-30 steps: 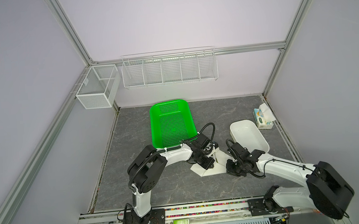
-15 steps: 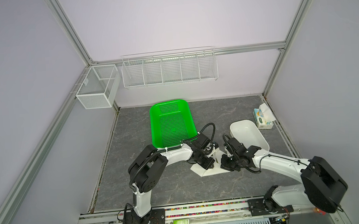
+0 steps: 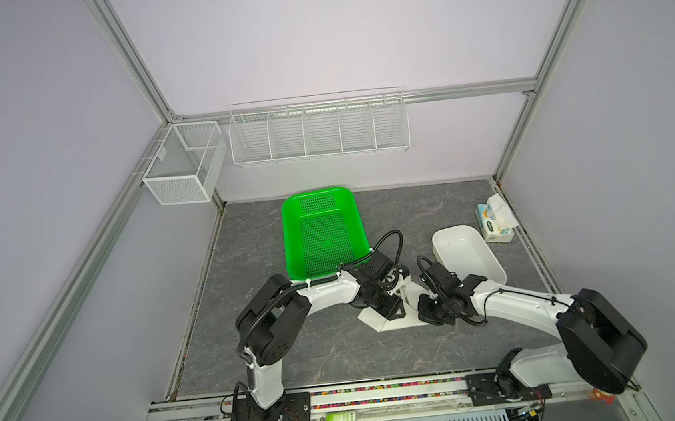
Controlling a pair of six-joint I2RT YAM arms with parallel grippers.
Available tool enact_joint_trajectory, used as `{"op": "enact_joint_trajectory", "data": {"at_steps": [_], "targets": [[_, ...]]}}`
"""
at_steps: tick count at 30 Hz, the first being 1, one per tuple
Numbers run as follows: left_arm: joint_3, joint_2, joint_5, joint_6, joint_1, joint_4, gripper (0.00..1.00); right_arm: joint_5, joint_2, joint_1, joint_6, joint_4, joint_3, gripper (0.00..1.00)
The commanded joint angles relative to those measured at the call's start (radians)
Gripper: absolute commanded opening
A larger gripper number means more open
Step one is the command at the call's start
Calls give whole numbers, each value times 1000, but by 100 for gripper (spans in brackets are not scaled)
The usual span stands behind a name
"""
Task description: Place the utensils on the paper napkin and roll it up
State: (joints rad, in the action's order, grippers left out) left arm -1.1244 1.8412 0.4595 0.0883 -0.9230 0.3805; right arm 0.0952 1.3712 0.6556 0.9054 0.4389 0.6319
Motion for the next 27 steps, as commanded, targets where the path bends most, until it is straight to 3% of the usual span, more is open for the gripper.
{"op": "enact_joint_trajectory", "data": {"at_steps": [1, 4, 7, 11, 16, 27], "targets": [[59, -103, -39, 68, 17, -83, 43, -13, 15, 7, 13, 18, -15, 12], [118, -186, -85, 121, 27, -136, 39, -14, 12, 7, 12, 18, -16, 12], [166, -256, -85, 180, 27, -193, 29, -12, 9, 8, 10, 21, -11, 12], [204, -254, 60, 275, 19, -270, 14, -9, 15, 8, 11, 24, -7, 12], [187, -174, 40, 302, -42, -282, 13, -18, 18, 10, 4, 46, -1, 12], [236, -45, -28, 376, -33, -323, 11, -23, 14, 10, -2, 58, 20, 14]]}}
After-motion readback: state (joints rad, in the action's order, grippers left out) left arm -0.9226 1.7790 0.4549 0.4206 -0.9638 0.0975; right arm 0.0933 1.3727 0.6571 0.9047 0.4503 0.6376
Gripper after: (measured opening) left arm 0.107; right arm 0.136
